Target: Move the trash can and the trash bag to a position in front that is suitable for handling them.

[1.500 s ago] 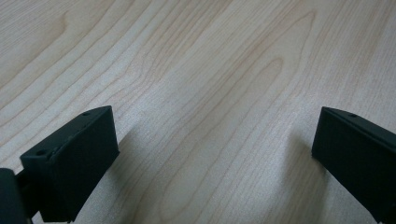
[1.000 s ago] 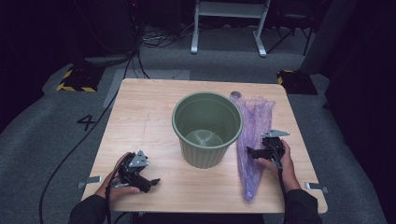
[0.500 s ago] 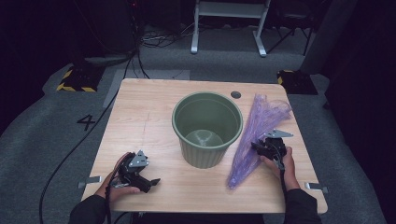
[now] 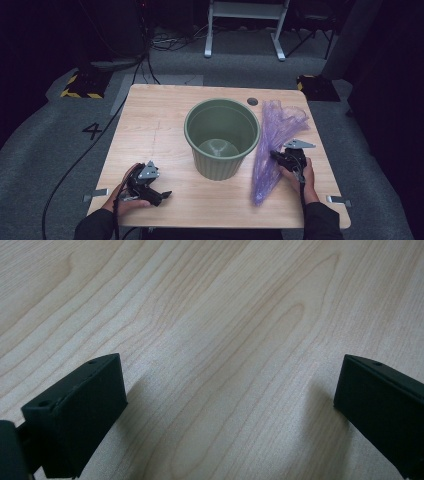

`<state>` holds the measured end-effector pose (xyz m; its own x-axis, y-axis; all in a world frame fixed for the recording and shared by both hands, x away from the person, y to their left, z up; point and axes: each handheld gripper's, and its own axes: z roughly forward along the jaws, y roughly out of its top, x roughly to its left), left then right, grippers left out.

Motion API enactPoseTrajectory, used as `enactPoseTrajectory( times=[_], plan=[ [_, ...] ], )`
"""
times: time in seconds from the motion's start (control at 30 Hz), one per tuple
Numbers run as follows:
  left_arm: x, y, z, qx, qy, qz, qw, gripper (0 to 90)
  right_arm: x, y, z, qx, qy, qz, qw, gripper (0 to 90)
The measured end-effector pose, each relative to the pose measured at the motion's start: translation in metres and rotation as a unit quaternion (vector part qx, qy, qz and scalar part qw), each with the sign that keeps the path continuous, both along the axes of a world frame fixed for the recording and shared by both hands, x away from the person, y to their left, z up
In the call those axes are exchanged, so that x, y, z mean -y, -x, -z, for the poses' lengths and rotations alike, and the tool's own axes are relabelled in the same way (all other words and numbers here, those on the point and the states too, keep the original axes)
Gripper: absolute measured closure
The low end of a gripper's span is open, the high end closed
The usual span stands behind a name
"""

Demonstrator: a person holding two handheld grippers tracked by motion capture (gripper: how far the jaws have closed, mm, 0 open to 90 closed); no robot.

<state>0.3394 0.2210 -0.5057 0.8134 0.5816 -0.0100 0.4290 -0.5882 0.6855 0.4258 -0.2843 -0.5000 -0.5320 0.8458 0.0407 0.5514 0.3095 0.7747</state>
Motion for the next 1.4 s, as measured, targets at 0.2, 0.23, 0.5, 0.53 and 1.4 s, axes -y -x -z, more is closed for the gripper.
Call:
enactPoseTrajectory(
  times=[0.2, 0.23, 0.5, 0.53, 1.4],
  plan=[
    [0.001, -0.002, 0.000, 0.000, 0.001, -0.001, 1.0000, 0.0, 0.003, 0.001, -0.002, 0.003, -0.018, 0.000, 0.9998, 89.5],
    [0.001, -0.003, 0.000, 0.000, 0.000, 0.000, 1.0000, 0.0, 0.003, 0.001, -0.003, 0.004, -0.020, 0.000, 0.9998, 89.6],
    [0.002, -0.004, 0.000, -0.001, 0.001, 0.002, 1.0000, 0.1, 0.006, 0.000, -0.009, 0.015, -0.039, 0.004, 0.9991, 89.9],
    [0.002, -0.004, 0.000, -0.001, 0.001, 0.002, 1.0000, 0.1, 0.007, 0.000, -0.009, 0.016, -0.040, 0.003, 0.9991, 89.9],
    [0.002, -0.005, 0.000, -0.001, 0.001, 0.003, 1.0000, 0.2, 0.010, 0.004, -0.024, 0.046, -0.076, -0.005, 0.9960, 90.0]
  ],
)
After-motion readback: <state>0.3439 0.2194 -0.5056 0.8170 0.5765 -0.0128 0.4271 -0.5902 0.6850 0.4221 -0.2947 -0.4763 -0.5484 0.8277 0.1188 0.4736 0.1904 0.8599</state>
